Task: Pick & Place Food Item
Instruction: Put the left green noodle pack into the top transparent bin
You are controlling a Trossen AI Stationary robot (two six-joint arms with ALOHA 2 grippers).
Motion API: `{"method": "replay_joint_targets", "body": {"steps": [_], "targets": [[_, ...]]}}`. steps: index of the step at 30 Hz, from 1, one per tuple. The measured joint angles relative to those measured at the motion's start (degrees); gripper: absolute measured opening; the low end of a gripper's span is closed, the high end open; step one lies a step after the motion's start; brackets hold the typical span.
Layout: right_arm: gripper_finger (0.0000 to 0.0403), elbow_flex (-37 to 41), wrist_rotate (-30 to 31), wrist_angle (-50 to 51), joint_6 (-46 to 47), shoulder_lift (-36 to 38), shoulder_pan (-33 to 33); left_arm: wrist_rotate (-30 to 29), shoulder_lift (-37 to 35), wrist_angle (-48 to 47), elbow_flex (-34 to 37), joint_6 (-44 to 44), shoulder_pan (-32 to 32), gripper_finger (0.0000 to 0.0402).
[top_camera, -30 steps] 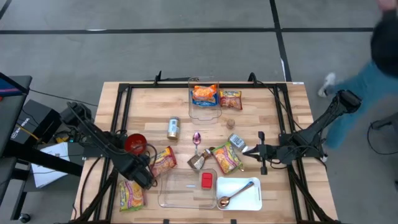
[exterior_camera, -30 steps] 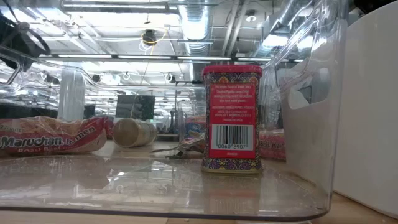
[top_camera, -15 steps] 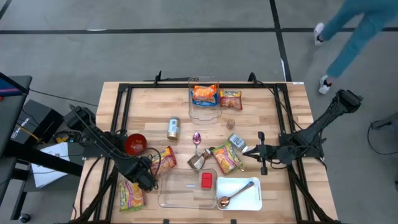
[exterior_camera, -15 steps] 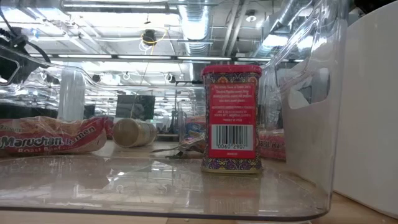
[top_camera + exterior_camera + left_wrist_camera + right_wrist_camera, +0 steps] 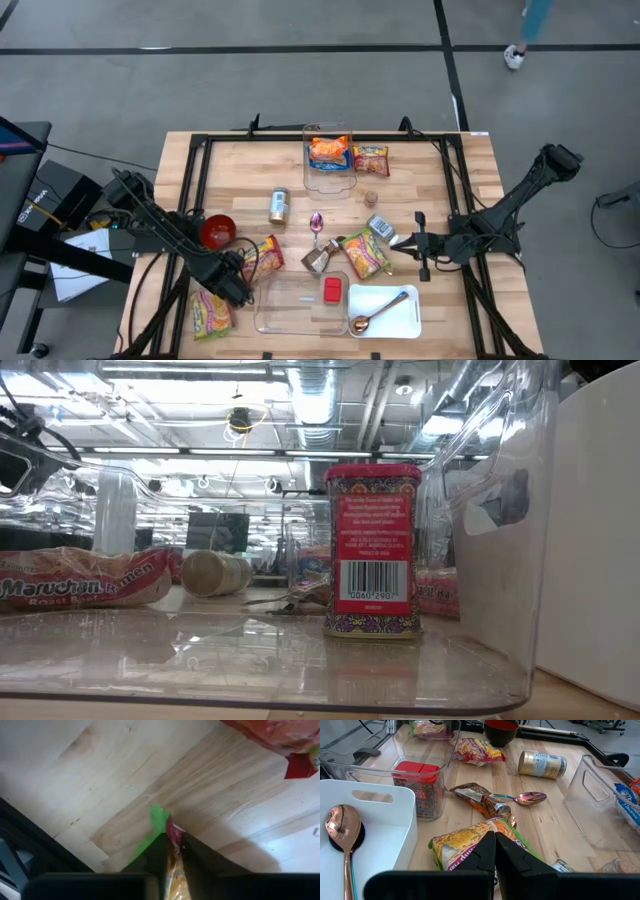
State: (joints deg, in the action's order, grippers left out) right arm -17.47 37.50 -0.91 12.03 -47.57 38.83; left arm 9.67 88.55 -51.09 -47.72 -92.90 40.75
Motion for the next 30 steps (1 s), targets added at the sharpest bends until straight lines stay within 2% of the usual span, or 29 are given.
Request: {"method": "replay_joint_targets", "body": {"steps": [3,11,20,30], "targets": [[0.0,0.0,0.0,0.0,0.0,0.0,0.0,1.1,0.0,0.0,0.0,1.0,0.0,0.0006],[0.0,0.0,0.0,0.0,0.0,0.0,0.0,1.3,-2.4,-1.1,0.0,2.3,0.0,0.0001],[0.0,0.0,0.0,0.0,0.0,0.0,0.0,-2.8,-12.3,-2.5,0.0,3.0,0.2,0.0],[0.0,0.0,0.0,0.1,0.0,0.0,0.0,-3.9,-23.9,-1.9,0.0,8.5,0.4,0.0]]}}
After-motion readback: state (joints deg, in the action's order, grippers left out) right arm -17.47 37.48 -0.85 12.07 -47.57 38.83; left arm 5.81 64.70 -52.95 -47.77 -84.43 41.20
